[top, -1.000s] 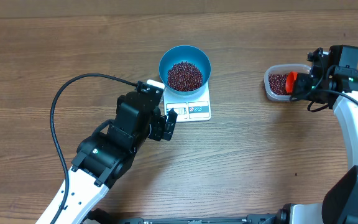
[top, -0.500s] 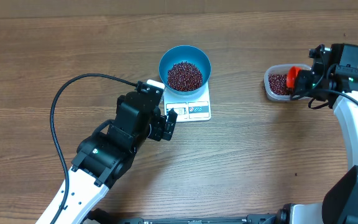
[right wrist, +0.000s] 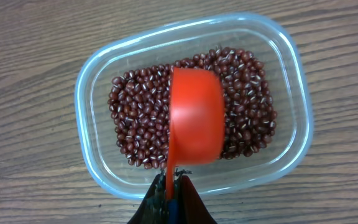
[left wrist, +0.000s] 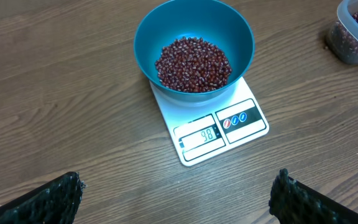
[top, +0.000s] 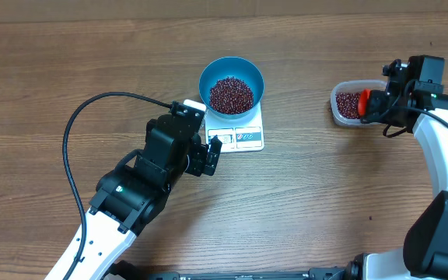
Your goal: Scoop item into bowl and weigh 150g on scale
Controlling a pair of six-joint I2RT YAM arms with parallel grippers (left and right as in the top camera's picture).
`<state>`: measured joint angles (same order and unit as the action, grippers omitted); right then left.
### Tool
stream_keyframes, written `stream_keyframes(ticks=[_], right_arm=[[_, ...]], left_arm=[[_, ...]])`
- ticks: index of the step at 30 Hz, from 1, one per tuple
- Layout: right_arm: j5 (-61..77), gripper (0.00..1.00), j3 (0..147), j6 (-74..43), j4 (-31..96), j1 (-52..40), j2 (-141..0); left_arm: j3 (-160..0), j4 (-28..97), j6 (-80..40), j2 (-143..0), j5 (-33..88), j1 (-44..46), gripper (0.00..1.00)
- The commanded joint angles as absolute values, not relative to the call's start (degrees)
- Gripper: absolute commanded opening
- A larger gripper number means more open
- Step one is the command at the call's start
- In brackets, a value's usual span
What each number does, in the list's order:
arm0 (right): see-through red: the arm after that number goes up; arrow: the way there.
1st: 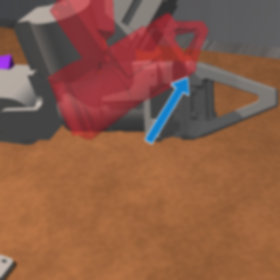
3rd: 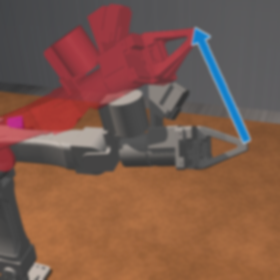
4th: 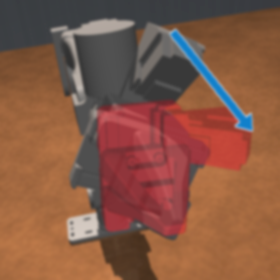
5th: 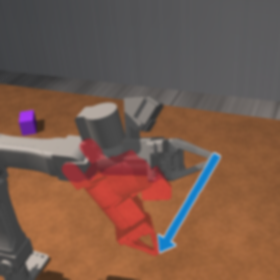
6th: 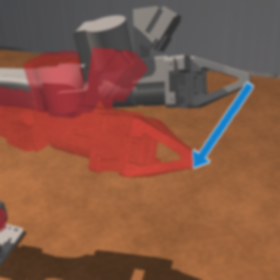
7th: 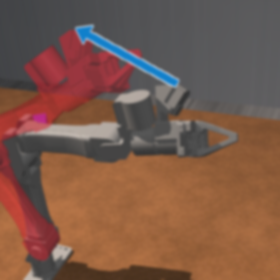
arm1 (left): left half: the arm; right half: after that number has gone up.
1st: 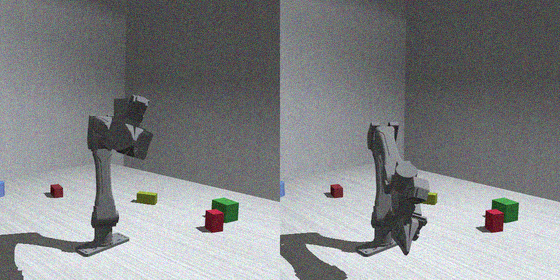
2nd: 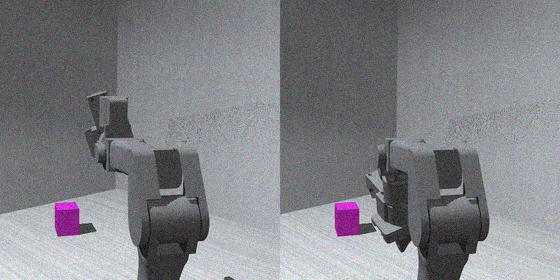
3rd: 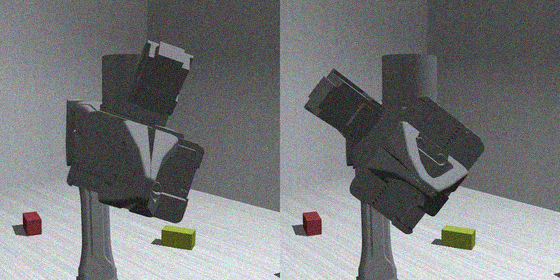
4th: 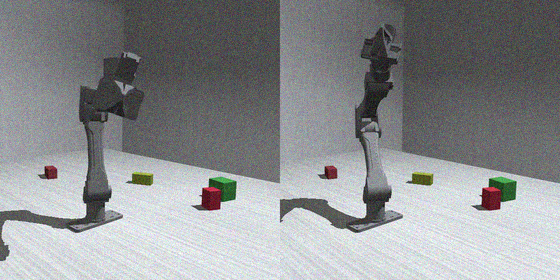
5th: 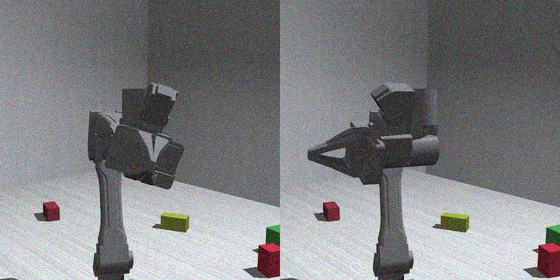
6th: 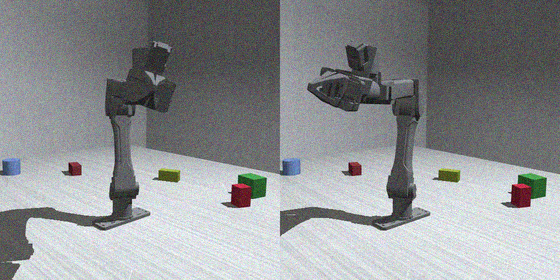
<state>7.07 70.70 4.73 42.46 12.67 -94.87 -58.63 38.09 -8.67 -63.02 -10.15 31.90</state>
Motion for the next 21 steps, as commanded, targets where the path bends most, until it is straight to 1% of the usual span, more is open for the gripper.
stream_keyframes(ticks=[1, 14, 21], right_arm=[[6.9, 0.04, 70.5, 4.9, 41.7, 12.6, -95.1], [6.3, 0.04, 70.5, 5.0, 40.4, 12.6, -95.2], [3.2, 0.04, 70.5, 9.5, 39.9, 12.6, -95.3]], left_arm=[[-58.5, 37.9, -8.8, -63.4, -10.9, 32.2, 0.99], [-58.5, 37.9, -8.8, -63.4, -10.9, 32.2, 0.99], [-58.5, 37.9, -8.8, -63.4, -10.9, 32.2, 0.99]])
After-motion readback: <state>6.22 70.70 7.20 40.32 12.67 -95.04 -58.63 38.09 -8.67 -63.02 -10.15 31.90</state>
